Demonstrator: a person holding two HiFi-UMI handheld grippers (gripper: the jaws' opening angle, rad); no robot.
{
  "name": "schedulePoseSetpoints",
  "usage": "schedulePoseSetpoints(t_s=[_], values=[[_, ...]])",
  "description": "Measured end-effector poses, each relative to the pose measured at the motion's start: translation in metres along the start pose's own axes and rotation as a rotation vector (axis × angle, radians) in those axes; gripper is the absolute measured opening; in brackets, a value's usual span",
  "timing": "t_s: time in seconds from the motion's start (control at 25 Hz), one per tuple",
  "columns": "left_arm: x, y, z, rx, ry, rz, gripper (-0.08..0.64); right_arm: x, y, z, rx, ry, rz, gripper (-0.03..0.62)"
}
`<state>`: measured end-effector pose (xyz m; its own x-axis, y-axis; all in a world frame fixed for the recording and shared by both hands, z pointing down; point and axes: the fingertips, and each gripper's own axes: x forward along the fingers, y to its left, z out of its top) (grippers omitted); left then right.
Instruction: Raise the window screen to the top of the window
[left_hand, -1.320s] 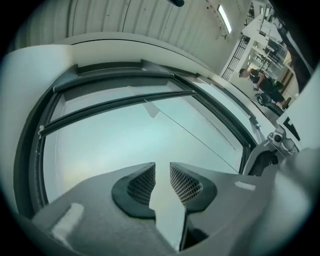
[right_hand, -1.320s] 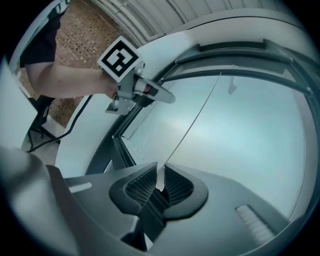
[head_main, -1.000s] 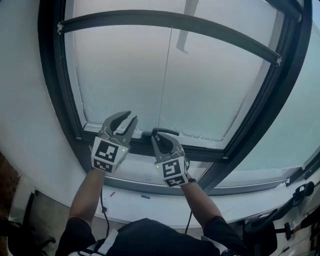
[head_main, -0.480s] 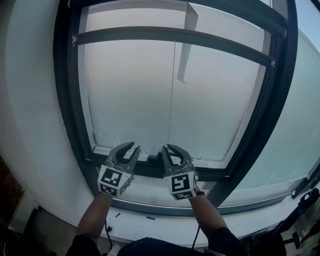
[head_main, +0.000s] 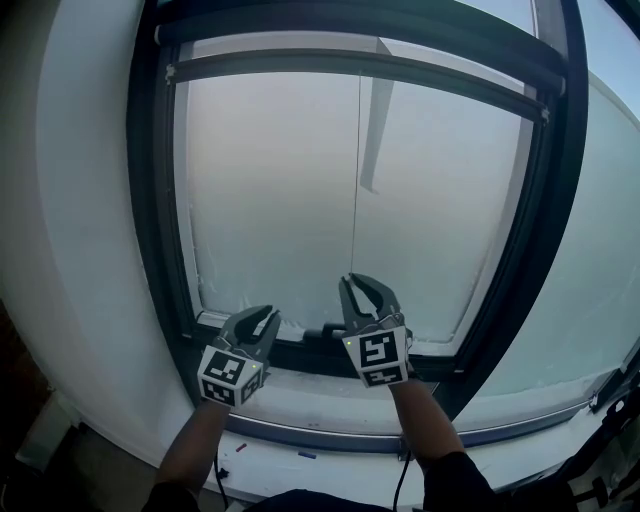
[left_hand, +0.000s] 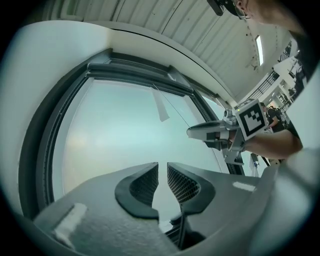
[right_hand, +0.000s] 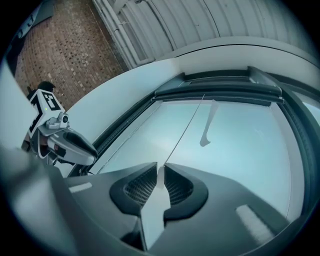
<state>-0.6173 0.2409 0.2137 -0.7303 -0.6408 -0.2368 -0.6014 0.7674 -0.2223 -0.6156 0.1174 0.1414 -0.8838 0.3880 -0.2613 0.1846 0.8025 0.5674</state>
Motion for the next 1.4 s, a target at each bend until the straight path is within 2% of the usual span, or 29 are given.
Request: schedulePoseSetpoints(t_s=[0.16,0.4,0.56,0.6,0.68,0.72,0.8,0.92,1.12,1.28,1.4], values=[[-0.009,0.004,-0.004,0.035,0.025,0.020,0.060,0.002,-0.019,0.013,-0.040,-0.016,-0.020,0.049],[-0.014,0.002,-0.002,-0.045,0.015,0.016,0.060,0.013,-0.035,0.029,-0.059,-0.022,-0.045,0.049],[-0.018,-0.004,0.001,-0.035,0.016,0.012,0.060,0.009,-0.031,0.036,-0.042,-0.085,-0.046,0.052],[-0.018,-0.005,0.000,-0.033,0.020,0.013,0.060,0.007,-0.029,0.038,-0.045,-0.106,-0.046,0.065],[-0.020,-0.007,-0.004,-0.033,0.038,0.022,0.060,0.003,-0.022,0.036,-0.037,-0.129,-0.025,0.203],[-0.022,-0.010,-0.006,-0.035,0.051,0.026,0.060,0.000,-0.017,0.033,-0.026,-0.130,-0.011,0.213],[-0.026,-0.019,-0.007,-0.036,0.065,0.026,0.060,-0.012,-0.008,0.025,0.003,-0.125,0.008,0.216],[-0.027,-0.033,0.000,-0.034,0.037,0.018,0.060,-0.034,-0.004,0.017,0.076,-0.125,0.005,0.213],[-0.045,-0.057,0.008,-0.137,-0.058,0.048,0.060,-0.087,-0.003,-0.021,0.276,-0.113,0.043,0.175],[-0.065,-0.072,-0.003,-0.171,-0.061,0.101,0.060,-0.128,-0.007,-0.061,0.443,-0.078,0.020,0.132],[-0.080,-0.090,-0.013,-0.192,-0.047,0.112,0.060,-0.156,0.001,-0.087,0.469,-0.022,0.018,0.097]])
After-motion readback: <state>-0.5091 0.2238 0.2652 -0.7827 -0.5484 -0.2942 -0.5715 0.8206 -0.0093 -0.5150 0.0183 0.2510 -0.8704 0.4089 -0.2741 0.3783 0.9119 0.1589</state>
